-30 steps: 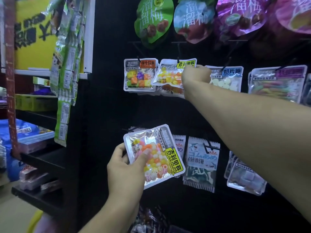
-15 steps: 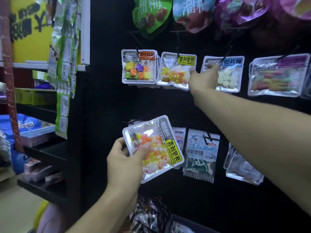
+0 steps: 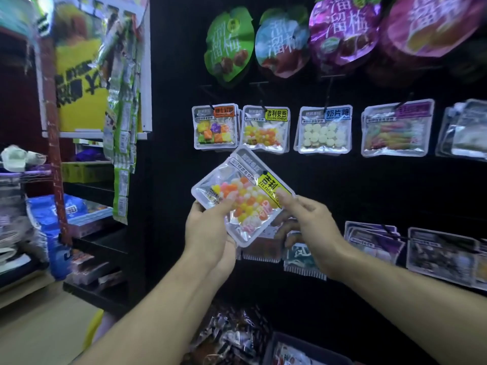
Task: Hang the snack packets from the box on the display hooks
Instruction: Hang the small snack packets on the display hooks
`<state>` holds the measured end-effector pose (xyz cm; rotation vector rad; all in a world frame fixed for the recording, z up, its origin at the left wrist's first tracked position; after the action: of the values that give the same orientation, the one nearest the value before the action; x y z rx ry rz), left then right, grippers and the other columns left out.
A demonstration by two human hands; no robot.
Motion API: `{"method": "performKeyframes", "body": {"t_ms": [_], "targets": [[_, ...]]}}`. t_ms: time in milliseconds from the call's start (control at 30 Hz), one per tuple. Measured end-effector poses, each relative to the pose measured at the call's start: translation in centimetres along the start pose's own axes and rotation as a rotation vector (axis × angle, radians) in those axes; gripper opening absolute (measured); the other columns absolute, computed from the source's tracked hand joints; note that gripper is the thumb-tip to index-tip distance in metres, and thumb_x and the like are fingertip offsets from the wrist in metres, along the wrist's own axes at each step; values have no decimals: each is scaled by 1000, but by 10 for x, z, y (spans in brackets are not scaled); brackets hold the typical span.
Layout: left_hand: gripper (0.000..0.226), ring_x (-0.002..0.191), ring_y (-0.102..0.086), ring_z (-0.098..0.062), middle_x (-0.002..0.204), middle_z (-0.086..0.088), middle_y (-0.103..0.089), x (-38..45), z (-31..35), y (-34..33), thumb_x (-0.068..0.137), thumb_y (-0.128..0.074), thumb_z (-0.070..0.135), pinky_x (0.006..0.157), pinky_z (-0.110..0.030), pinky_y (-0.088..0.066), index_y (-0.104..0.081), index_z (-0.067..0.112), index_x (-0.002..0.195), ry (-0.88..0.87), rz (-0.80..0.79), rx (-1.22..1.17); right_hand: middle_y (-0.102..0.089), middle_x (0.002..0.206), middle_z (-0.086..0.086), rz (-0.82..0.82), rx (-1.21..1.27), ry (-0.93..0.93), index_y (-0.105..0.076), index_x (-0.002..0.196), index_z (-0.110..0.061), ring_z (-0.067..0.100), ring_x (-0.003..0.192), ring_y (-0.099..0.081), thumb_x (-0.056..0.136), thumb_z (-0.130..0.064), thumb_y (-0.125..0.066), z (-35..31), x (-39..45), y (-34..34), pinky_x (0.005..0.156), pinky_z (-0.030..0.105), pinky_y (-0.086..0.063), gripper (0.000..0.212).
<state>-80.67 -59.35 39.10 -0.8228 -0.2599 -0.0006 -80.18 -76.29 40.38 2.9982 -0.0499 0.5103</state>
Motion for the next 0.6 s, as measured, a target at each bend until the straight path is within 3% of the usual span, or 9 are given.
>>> {"method": "performKeyframes", "body": {"t_ms": [100, 200, 267, 333, 367, 433, 500, 600], "targets": [[48, 110, -77, -37, 126, -20, -76, -5, -7, -11, 92, -68, 4, 88, -58, -64, -61, 6, 140, 42, -64, -3, -73, 71, 1, 115, 5, 154, -66, 97, 7, 19, 55, -68, 91, -33, -75, -2, -18, 2, 45, 31, -48, 42], [40, 90, -79, -25, 122, -19, -77, -6, -15, -10, 97, -69, 4, 67, -34, -66, -63, 6, 136, 53, 16, 79, -74, 80, 10, 255, -53, 245, -70, 80, -10, 20, 71, -67, 93, -32, -76, -11, -16, 15, 63, 40, -56, 26], [33, 86, -79, -23, 118, -16, -78, -5, -20, -2, 96, -74, 8, 65, -35, -65, -64, 10, 127, 53, 91, 179, -74, 79, 6, 282, -67, 241, -73, 82, -12, 12, 73, -67, 95, -32, -75, -18, -10, 25, 67, 32, -58, 24], [27, 94, -79, -25, 115, -12, -79, -2, -21, 4, 95, -78, 10, 74, -39, -66, -63, 16, 117, 41, 128, 287, -74, 78, -2, 281, -94, 229, -75, 84, -13, 5, 71, -67, 96, -31, -74, -23, -3, 30, 63, 16, -54, 22], [24, 92, -80, -24, 112, -10, -80, -1, -22, 5, 95, -77, 10, 71, -36, -65, -64, 17, 113, 32, 121, 326, -74, 81, -1, 285, -97, 219, -75, 85, -13, 5, 72, -66, 96, -31, -74, -24, 0, 30, 61, 13, -52, 21], [20, 89, -80, -21, 108, -7, -80, 2, -23, 3, 96, -77, 11, 65, -30, -63, -66, 16, 112, 22, 90, 380, -75, 87, 2, 301, -88, 203, -76, 88, -15, 8, 76, -65, 96, -32, -75, -23, 9, 30, 62, 13, -53, 19], [24, 93, -80, -23, 108, -7, -79, 8, -24, 0, 97, -76, 11, 72, -31, -65, -66, 12, 119, -2, 81, 430, -73, 85, -1, 333, -55, 191, -76, 88, -16, 9, 76, -64, 96, -33, -75, -24, 19, 28, 67, 20, -53, 19], [26, 77, -81, -21, 100, -9, -77, 23, -20, -11, 98, -74, 6, 70, -30, -67, -61, 10, 120, -40, 52, 478, -71, 81, -6, 395, -23, 182, -74, 86, -18, 8, 71, -60, 97, -35, -74, -33, 42, 21, 66, 24, -48, 20]]}}
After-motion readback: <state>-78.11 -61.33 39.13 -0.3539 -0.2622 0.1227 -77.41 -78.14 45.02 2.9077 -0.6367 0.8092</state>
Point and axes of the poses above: each hand's wrist, its own x-axis towards the middle knuckle, its own y-axis out of the back of the hand, z = x × y, the point moved 3 cm from there along x, towards the middle knuckle
